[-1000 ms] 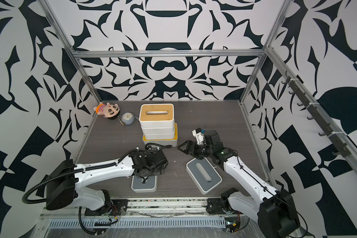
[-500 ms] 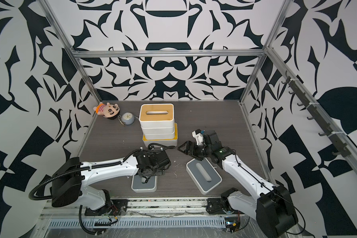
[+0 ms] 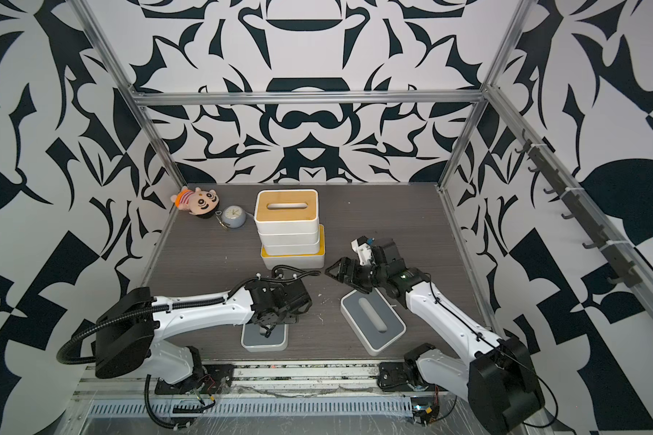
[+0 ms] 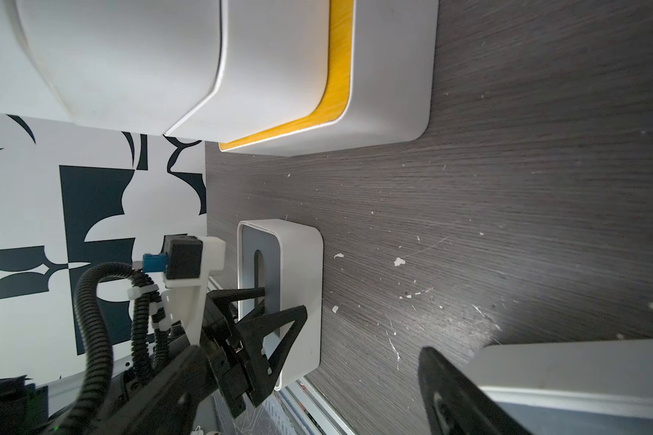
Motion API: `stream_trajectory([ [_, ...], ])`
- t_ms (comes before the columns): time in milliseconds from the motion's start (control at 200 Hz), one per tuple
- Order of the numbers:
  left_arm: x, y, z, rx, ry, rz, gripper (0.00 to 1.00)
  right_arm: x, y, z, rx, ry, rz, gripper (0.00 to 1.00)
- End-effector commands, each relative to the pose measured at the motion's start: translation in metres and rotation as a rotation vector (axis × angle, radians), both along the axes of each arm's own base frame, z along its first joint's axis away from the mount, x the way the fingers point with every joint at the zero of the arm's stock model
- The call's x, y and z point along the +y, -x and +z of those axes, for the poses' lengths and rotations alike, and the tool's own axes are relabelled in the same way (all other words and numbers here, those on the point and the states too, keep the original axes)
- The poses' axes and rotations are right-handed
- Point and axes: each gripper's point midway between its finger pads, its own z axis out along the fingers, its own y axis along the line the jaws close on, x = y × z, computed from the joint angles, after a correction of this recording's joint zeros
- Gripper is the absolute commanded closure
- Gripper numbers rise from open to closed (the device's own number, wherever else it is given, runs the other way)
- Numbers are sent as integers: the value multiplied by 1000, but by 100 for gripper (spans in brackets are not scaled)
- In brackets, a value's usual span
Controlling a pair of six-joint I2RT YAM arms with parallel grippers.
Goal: Stack the tissue boxes
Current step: Pick up the tissue box from the center of the board.
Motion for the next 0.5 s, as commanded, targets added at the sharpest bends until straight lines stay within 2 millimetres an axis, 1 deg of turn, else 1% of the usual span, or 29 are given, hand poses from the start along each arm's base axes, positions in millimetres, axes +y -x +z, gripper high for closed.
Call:
stream_trajectory([
  [0, 4, 0, -8, -14, -36, -9, 34, 1, -4, 15, -43, -21, -6, 8],
  [180, 3, 0, -9, -18, -41, -13, 39, 1, -2, 18, -47, -24, -8, 8],
  [490, 4, 1, -8, -29, -40, -15, 45, 2, -3, 17, -31, -28, -9, 8],
])
